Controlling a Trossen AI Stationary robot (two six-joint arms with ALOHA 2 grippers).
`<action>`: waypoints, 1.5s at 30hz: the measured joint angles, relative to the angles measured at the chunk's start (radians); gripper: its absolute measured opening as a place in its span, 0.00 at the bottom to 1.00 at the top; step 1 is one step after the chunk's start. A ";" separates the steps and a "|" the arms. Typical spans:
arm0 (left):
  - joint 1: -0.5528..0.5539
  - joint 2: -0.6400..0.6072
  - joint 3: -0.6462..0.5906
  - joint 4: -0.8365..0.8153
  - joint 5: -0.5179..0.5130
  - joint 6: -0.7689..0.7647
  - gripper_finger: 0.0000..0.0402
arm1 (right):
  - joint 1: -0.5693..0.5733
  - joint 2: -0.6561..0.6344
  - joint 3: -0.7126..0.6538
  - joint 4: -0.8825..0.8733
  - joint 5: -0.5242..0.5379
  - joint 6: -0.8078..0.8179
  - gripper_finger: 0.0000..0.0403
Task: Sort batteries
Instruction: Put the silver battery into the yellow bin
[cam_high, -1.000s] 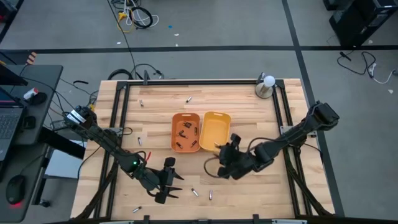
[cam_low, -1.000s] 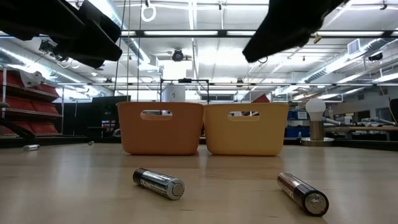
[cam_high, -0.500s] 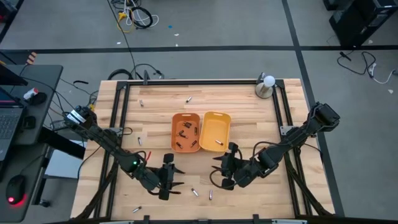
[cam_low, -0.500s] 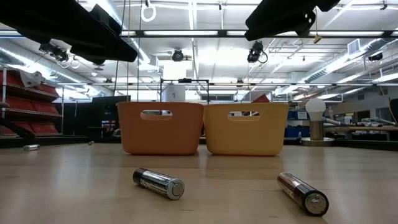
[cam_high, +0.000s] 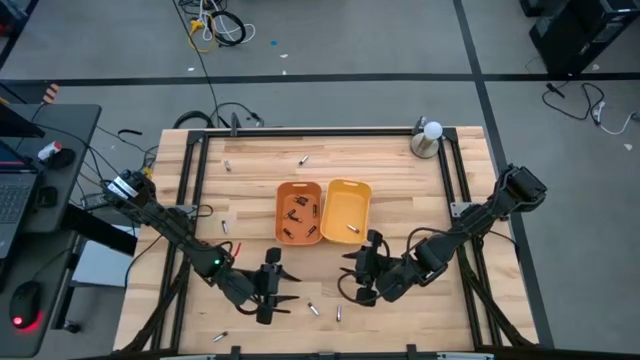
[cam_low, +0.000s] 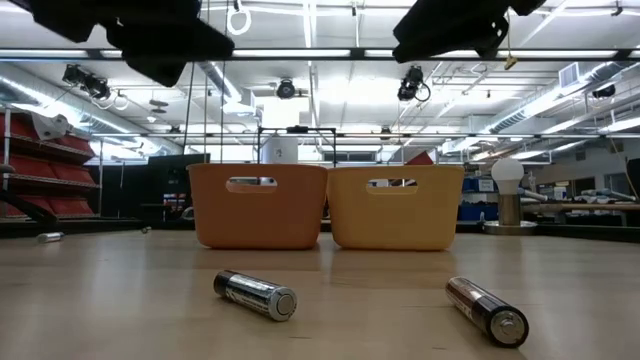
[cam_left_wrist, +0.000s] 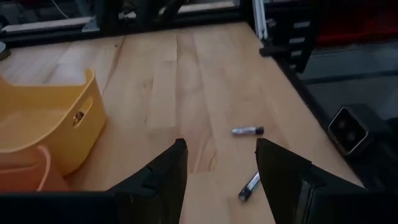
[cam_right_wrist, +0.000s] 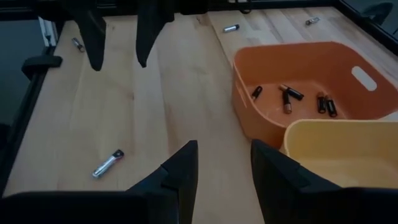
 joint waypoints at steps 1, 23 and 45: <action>0.000 0.000 0.000 0.007 0.001 0.000 0.46 | 0.003 0.000 0.000 0.004 0.000 -0.003 0.33; 0.040 0.277 0.000 0.332 0.202 0.032 0.46 | 0.095 0.000 0.000 0.042 -0.165 -0.054 0.31; 0.096 0.287 0.000 0.368 0.212 0.093 0.46 | 0.133 0.280 -0.001 0.306 -0.244 -0.103 0.31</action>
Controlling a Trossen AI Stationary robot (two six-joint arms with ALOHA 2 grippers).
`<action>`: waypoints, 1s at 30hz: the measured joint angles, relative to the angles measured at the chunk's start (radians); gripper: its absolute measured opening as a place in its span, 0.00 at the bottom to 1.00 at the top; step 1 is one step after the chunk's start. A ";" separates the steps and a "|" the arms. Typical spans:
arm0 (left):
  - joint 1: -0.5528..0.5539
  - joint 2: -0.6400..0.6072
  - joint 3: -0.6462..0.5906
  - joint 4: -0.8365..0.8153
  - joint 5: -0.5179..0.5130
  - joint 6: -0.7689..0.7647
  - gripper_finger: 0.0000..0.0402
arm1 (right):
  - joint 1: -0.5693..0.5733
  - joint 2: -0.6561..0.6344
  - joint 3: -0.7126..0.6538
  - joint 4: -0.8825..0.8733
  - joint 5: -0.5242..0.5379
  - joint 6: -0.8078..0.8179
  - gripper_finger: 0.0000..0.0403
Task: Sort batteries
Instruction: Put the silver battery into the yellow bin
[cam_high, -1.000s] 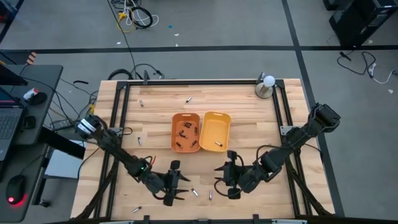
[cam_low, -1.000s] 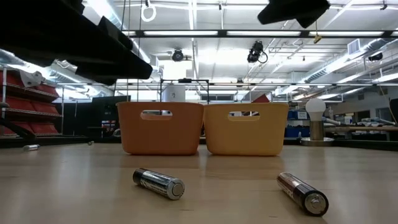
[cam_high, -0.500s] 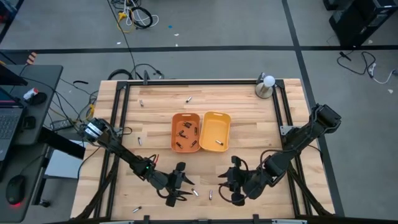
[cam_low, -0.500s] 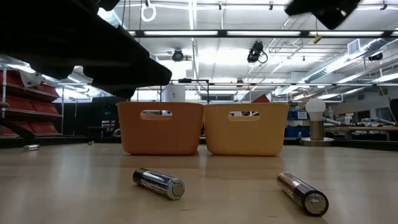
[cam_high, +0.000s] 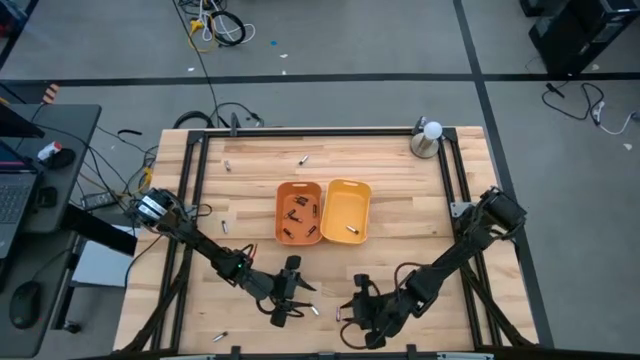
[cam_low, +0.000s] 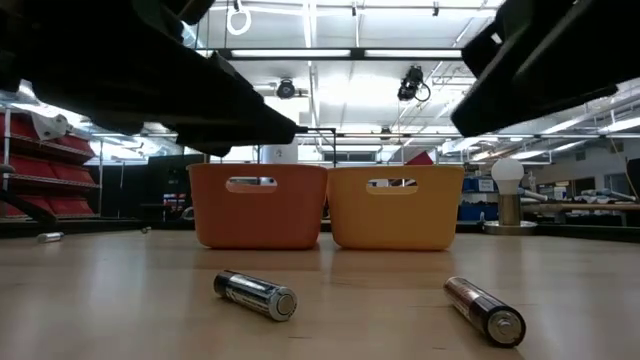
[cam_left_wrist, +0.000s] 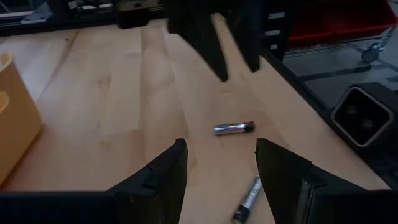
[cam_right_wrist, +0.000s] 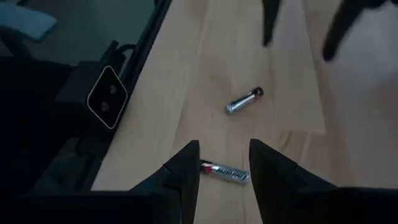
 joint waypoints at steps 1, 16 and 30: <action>0.005 0.000 0.000 -0.002 0.000 0.000 0.46 | -0.001 0.008 0.000 0.019 -0.007 -0.027 0.31; 0.018 -0.012 0.000 0.012 0.000 0.015 0.46 | -0.058 0.053 0.000 0.138 -0.192 -0.290 0.31; 0.014 -0.016 0.000 -0.009 0.016 0.012 0.46 | -0.136 0.064 0.000 0.014 -0.297 -0.392 0.31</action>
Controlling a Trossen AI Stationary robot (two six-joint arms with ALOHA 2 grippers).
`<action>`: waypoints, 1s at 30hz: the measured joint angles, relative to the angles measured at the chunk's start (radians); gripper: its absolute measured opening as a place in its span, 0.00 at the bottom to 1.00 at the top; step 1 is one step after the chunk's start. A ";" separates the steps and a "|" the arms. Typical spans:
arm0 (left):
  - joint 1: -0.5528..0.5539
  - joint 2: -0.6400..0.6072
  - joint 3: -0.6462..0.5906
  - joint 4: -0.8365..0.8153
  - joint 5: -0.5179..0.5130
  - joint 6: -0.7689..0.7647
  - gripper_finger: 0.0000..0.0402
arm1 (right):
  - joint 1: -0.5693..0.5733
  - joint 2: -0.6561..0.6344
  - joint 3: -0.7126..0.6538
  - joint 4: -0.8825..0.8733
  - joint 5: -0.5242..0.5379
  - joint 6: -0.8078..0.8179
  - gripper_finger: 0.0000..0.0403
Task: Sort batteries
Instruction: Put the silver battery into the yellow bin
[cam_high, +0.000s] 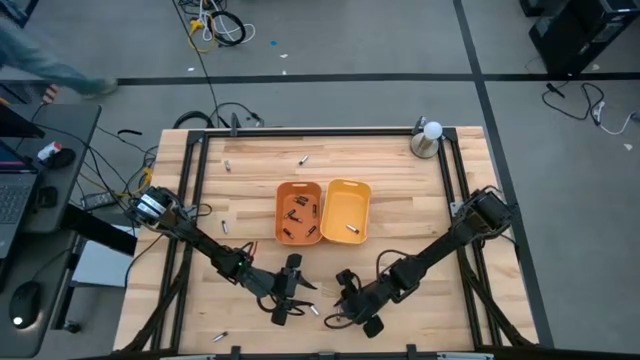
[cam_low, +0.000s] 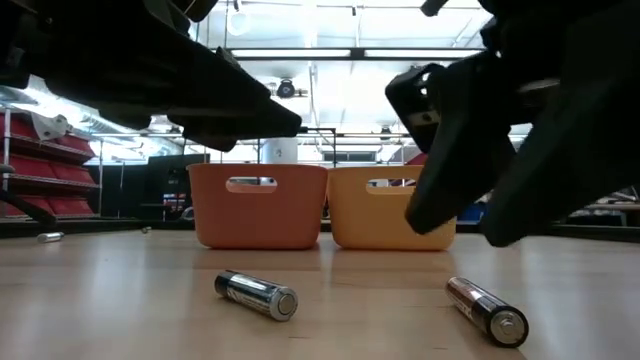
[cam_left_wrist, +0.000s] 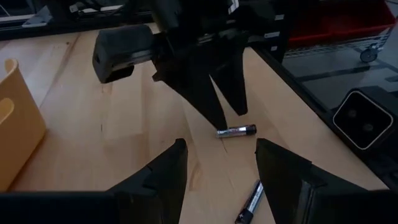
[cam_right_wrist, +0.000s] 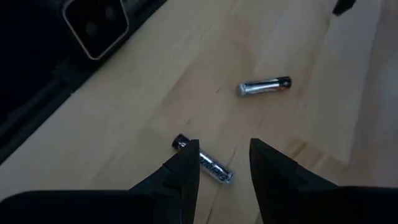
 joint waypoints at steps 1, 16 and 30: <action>0.000 0.000 0.000 -0.003 0.000 0.000 0.46 | -0.005 0.000 0.000 -0.004 -0.015 -0.002 0.31; 0.000 0.000 -0.001 -0.022 0.000 -0.001 0.46 | -0.027 0.094 0.004 0.056 -0.101 -0.028 0.30; 0.000 0.000 -0.001 -0.039 0.021 -0.005 0.46 | -0.033 0.119 -0.002 0.192 -0.100 -0.021 0.27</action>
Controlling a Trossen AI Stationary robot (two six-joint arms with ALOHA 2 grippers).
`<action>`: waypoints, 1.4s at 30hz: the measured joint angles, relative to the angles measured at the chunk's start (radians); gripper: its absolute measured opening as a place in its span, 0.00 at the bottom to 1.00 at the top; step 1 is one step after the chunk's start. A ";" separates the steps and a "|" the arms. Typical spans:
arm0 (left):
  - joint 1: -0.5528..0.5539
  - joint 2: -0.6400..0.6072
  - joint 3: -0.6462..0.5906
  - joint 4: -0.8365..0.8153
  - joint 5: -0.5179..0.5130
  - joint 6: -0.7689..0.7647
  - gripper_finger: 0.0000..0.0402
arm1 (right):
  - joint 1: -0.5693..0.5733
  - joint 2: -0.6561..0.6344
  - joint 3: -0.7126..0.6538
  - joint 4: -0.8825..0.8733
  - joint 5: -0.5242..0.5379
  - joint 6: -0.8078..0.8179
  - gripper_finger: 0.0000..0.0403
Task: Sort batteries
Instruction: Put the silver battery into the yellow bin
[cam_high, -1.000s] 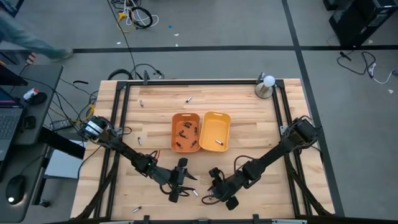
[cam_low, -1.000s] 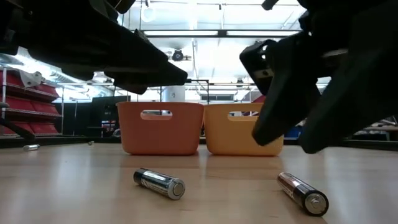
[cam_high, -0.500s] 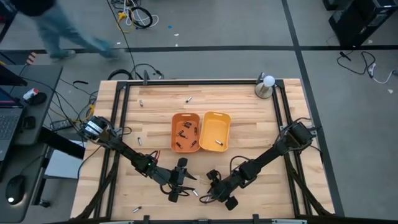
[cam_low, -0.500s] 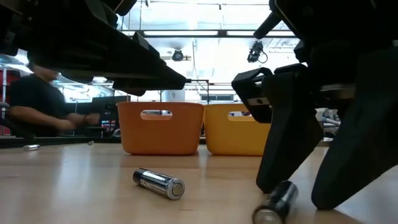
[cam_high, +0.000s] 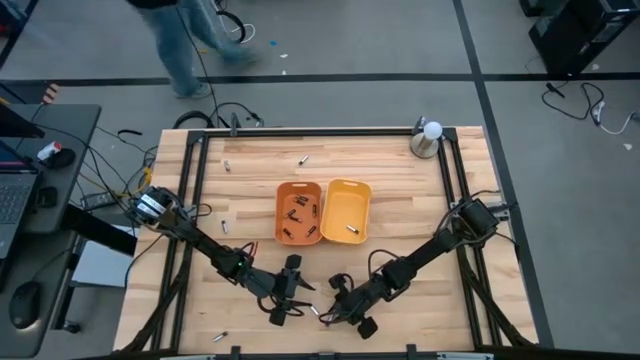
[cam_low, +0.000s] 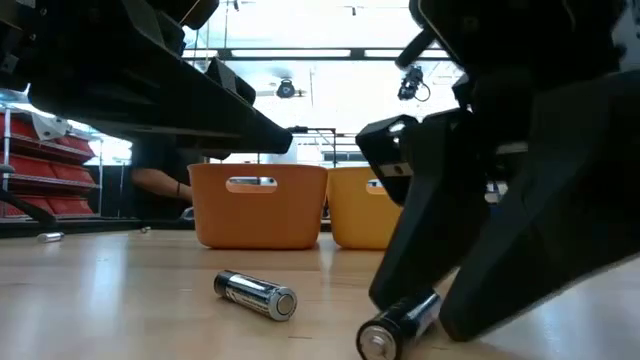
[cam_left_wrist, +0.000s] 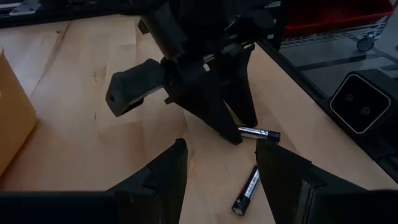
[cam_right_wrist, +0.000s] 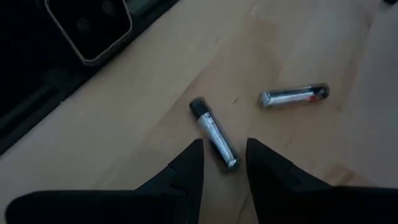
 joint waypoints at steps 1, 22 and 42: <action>0.000 0.000 0.000 -0.002 0.000 0.000 0.46 | -0.001 0.008 0.002 0.001 -0.008 -0.001 0.27; 0.000 0.000 0.000 -0.040 -0.003 -0.037 0.46 | -0.017 0.040 0.005 0.058 -0.038 0.042 0.04; 0.000 0.000 0.000 -0.039 -0.003 -0.069 0.46 | -0.014 -0.201 0.001 -0.280 0.158 0.146 0.03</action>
